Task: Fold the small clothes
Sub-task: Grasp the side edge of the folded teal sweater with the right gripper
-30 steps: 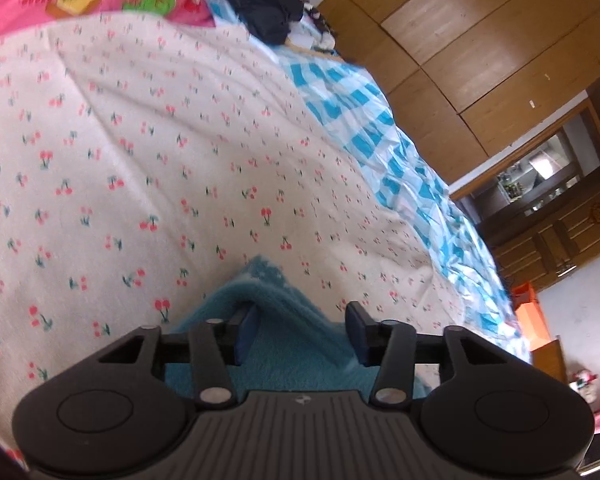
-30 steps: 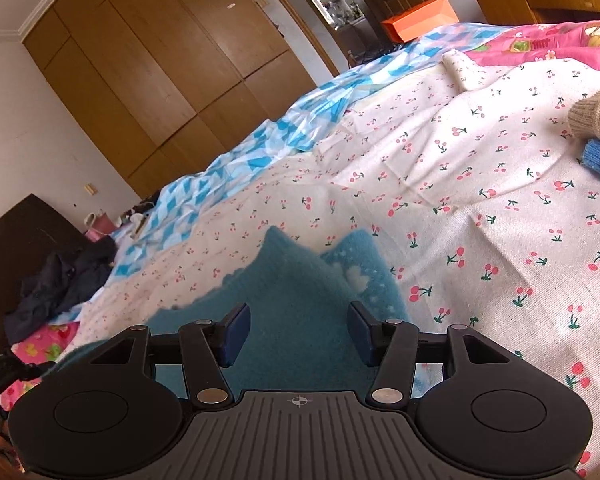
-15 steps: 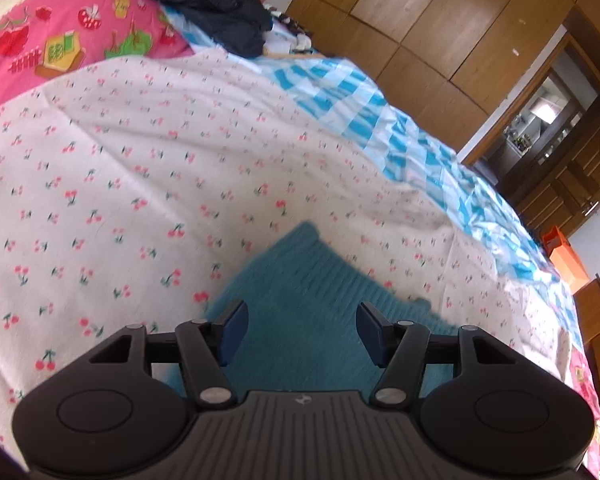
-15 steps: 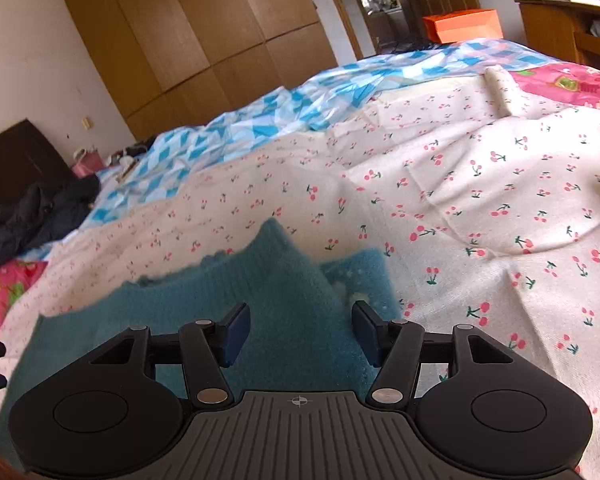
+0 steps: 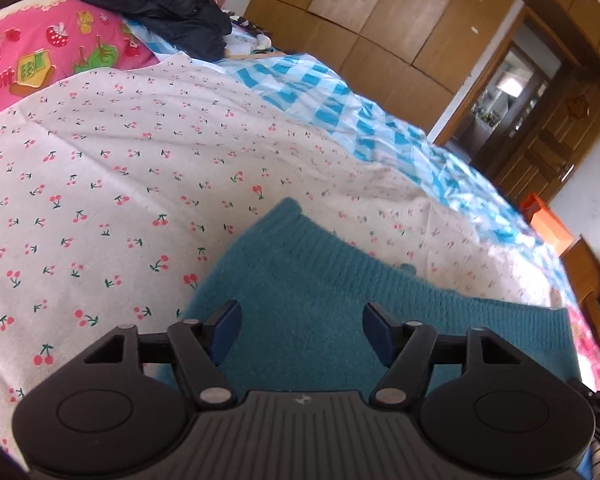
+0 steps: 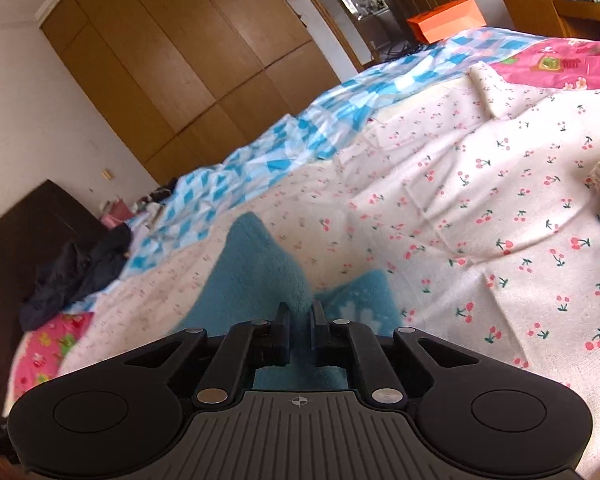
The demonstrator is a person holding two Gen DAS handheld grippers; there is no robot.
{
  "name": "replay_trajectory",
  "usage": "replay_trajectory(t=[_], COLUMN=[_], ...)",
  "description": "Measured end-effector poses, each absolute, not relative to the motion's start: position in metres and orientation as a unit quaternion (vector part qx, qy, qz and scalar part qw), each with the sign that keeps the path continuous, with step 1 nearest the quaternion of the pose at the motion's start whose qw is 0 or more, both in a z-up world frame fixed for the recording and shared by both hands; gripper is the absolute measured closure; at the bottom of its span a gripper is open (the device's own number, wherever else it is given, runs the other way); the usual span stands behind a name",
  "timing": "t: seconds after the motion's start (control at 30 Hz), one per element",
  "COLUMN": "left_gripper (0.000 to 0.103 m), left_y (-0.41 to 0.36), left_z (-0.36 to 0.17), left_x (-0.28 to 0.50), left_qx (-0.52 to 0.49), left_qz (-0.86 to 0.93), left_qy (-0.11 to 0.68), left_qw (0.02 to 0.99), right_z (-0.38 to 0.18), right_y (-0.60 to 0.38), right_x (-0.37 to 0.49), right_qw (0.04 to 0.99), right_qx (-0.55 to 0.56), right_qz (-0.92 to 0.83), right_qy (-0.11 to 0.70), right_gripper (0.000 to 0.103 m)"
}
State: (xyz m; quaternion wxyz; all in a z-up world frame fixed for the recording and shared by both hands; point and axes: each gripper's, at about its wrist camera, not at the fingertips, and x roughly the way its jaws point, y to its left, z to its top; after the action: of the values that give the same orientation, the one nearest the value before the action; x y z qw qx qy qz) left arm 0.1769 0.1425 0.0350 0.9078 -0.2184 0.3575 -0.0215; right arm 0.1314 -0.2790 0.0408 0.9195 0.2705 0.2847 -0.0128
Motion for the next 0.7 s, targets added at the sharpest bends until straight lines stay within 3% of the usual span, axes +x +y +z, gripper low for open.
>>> replay_trajectory(t=[0.13, 0.37, 0.57, 0.7], left_gripper=[0.032, 0.032, 0.034, 0.032], left_y=[0.138, 0.126, 0.135, 0.117], left_z=[0.026, 0.048, 0.044, 0.053], left_x=[0.181, 0.167, 0.15, 0.144], left_qx=[-0.212, -0.155, -0.177, -0.159], left_qz=[-0.007, 0.017, 0.055, 0.029], left_qy=[0.379, 0.361, 0.369, 0.352], left_qw=[0.901, 0.919, 0.911, 0.922], right_z=[-0.005, 0.0, 0.018, -0.002], right_y=[-0.28, -0.288, -0.297, -0.307], right_x=[0.147, 0.137, 0.121, 0.128], right_qw=[0.904, 0.906, 0.912, 0.892], right_qx=[0.255, 0.271, 0.297, 0.317], right_qz=[-0.039, -0.023, -0.001, -0.02], right_qy=[0.341, 0.324, 0.282, 0.321], right_gripper=[0.095, 0.095, 0.095, 0.095])
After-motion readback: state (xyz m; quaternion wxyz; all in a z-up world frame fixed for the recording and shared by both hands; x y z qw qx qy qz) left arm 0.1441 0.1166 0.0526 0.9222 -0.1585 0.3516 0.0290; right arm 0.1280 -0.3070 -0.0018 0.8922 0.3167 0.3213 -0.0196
